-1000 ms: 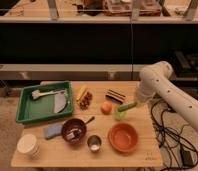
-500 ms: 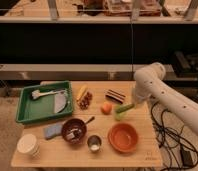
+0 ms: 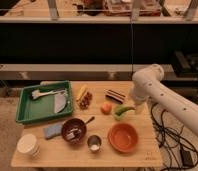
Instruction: Place pepper in plastic cup
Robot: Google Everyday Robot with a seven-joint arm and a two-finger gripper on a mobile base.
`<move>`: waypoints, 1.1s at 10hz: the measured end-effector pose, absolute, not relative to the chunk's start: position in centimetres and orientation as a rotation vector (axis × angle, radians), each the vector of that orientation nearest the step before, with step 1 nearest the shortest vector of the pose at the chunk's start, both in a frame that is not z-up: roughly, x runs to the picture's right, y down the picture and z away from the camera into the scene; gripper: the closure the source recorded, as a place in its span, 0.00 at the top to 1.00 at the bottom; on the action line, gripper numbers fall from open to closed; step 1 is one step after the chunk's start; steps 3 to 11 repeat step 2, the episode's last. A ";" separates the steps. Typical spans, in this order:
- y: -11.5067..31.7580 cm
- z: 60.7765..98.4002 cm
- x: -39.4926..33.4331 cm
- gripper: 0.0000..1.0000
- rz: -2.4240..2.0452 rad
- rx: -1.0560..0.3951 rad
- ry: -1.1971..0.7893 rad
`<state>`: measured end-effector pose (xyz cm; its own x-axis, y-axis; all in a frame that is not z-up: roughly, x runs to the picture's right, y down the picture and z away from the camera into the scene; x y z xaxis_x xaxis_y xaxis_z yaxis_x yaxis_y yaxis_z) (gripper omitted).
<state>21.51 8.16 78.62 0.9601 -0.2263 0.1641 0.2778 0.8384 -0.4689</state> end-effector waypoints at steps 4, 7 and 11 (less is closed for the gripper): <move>8.1 77.9 21.6 0.80 -0.263 -0.489 -0.204; 8.1 77.9 21.6 0.80 -0.263 -0.489 -0.204; 8.1 77.9 21.6 0.80 -0.263 -0.489 -0.204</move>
